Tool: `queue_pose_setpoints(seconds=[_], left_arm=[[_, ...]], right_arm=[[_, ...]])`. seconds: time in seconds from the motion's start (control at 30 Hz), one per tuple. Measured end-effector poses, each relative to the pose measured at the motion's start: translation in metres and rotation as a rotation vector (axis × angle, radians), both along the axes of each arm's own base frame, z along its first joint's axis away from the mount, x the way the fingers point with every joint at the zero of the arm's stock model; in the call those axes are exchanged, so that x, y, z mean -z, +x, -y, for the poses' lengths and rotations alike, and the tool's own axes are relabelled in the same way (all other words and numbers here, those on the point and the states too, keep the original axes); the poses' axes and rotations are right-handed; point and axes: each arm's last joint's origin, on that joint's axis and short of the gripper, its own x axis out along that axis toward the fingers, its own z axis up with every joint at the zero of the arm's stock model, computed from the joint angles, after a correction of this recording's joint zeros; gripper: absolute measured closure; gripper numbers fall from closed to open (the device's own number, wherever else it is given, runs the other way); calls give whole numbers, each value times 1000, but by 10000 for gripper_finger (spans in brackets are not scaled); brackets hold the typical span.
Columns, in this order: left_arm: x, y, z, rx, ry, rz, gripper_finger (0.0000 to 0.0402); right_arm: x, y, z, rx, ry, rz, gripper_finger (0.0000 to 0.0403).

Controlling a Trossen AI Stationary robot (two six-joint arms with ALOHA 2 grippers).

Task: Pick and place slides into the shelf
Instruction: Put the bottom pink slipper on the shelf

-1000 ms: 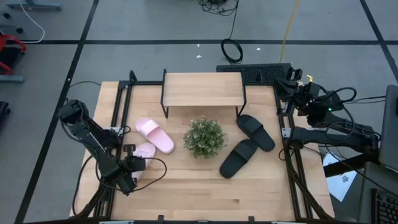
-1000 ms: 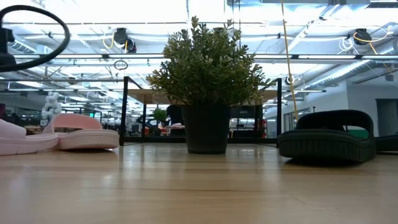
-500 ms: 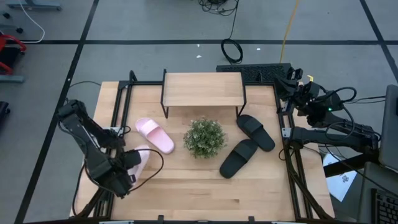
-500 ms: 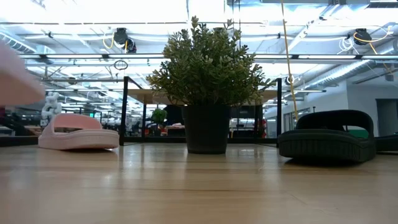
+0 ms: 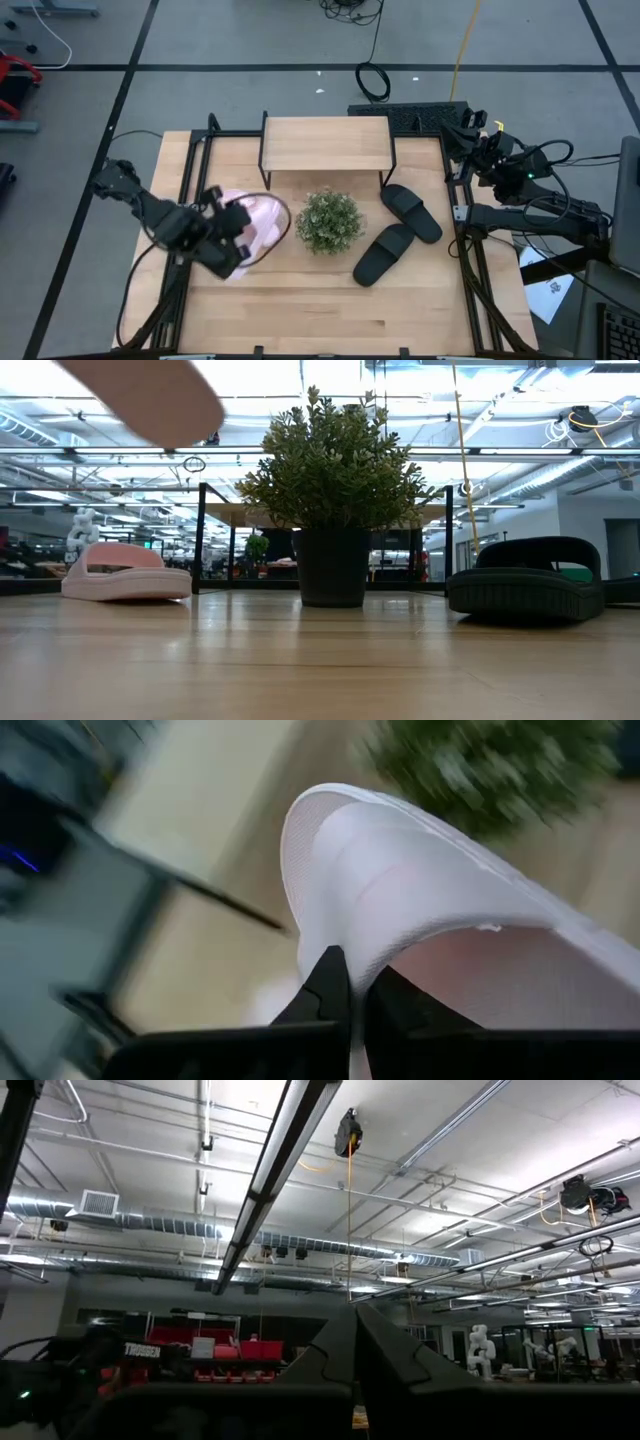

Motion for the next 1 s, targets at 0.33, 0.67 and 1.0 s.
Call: queue_pose_setpoints(seconds=[0.33, 0.67, 1.0], left_arm=[[-46, 31, -93, -143, 433, -7, 401], [-41, 87, -185, -177, 507, -63, 401], [29, 126, -237, -135, 484, -445, 402]], right_arm=[[0, 0, 0, 0, -1, 0, 403], [0, 0, 0, 1, 2, 1, 403], [2, 1, 1, 28, 29, -19, 403]])
